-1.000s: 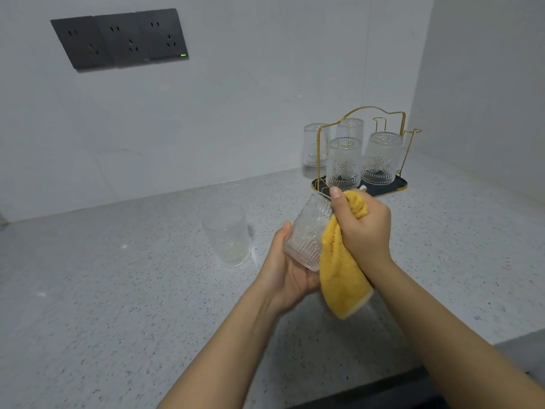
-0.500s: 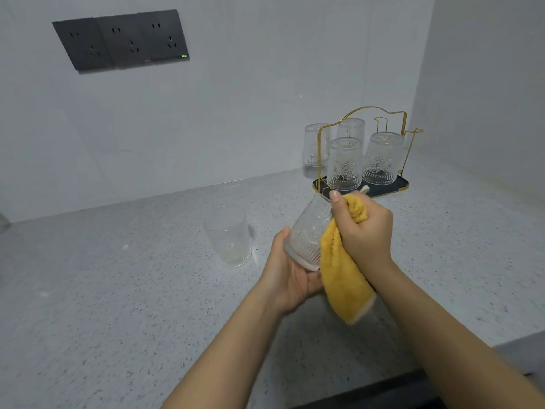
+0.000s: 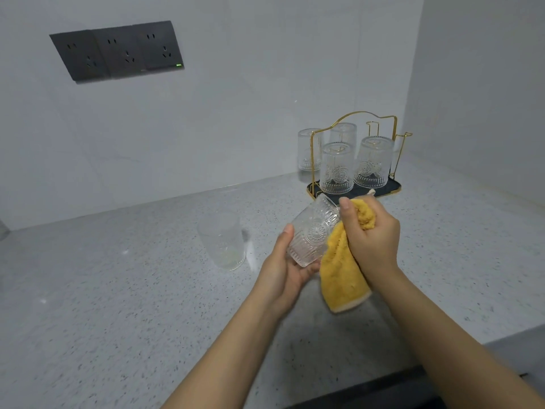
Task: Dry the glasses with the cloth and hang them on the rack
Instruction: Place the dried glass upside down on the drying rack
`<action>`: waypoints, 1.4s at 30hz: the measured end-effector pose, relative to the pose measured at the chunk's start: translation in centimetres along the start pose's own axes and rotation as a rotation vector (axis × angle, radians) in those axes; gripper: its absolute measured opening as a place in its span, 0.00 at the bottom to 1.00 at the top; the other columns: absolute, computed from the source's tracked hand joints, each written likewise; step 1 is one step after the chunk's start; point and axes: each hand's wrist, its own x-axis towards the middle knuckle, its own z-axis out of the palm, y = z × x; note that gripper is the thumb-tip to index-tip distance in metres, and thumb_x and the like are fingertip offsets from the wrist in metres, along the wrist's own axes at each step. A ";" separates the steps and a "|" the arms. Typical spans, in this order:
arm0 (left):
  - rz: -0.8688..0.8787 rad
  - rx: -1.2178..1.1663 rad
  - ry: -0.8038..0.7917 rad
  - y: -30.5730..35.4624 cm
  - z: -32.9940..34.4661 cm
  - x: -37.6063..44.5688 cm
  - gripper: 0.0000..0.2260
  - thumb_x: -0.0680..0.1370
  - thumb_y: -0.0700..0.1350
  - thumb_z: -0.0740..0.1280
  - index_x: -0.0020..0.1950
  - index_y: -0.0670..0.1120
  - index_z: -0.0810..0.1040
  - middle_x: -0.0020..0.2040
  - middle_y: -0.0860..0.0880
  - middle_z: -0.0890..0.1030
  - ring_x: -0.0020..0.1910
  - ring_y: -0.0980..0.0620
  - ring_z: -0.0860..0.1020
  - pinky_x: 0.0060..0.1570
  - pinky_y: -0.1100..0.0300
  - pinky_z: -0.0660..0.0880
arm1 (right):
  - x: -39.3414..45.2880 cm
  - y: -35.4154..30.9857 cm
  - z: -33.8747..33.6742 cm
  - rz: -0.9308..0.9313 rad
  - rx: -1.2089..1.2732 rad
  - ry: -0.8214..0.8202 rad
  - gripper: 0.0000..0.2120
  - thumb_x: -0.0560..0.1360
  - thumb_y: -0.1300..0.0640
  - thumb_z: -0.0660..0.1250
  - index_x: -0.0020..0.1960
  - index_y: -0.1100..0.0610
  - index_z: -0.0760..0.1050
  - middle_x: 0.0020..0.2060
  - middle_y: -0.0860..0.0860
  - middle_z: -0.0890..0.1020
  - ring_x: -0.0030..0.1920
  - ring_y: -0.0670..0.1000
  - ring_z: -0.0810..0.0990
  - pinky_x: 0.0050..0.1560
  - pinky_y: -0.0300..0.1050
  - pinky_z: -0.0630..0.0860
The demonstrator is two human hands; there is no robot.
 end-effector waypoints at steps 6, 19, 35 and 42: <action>0.128 0.047 0.062 3.1 2.3 1.4 0.10 0.80 0.50 0.62 0.56 0.46 0.76 0.44 0.47 0.85 0.37 0.47 0.82 0.27 0.66 0.74 | 2.5 0.9 -3.1 0.099 -0.029 0.135 0.14 0.77 0.46 0.62 0.35 0.52 0.71 0.28 0.45 0.73 0.29 0.39 0.72 0.30 0.28 0.67; 0.419 0.255 0.008 11.5 13.8 12.3 0.20 0.81 0.49 0.64 0.70 0.43 0.70 0.66 0.45 0.77 0.57 0.51 0.79 0.60 0.52 0.78 | 10.2 2.6 -5.0 0.196 0.015 0.056 0.18 0.75 0.43 0.62 0.30 0.50 0.69 0.24 0.45 0.74 0.25 0.38 0.72 0.26 0.27 0.67; 0.554 0.892 0.063 14.3 21.3 33.0 0.34 0.77 0.50 0.70 0.79 0.51 0.58 0.78 0.49 0.62 0.73 0.43 0.67 0.71 0.47 0.67 | 10.9 11.7 -4.1 0.072 -0.094 -0.049 0.22 0.70 0.35 0.56 0.34 0.53 0.73 0.25 0.48 0.75 0.29 0.46 0.76 0.30 0.33 0.71; 0.408 1.168 -0.048 13.6 22.0 37.1 0.30 0.75 0.48 0.73 0.75 0.52 0.66 0.75 0.48 0.66 0.62 0.47 0.73 0.49 0.58 0.73 | 10.8 11.9 -4.0 0.016 -0.126 -0.009 0.13 0.68 0.38 0.60 0.30 0.44 0.66 0.22 0.41 0.70 0.24 0.42 0.71 0.27 0.29 0.67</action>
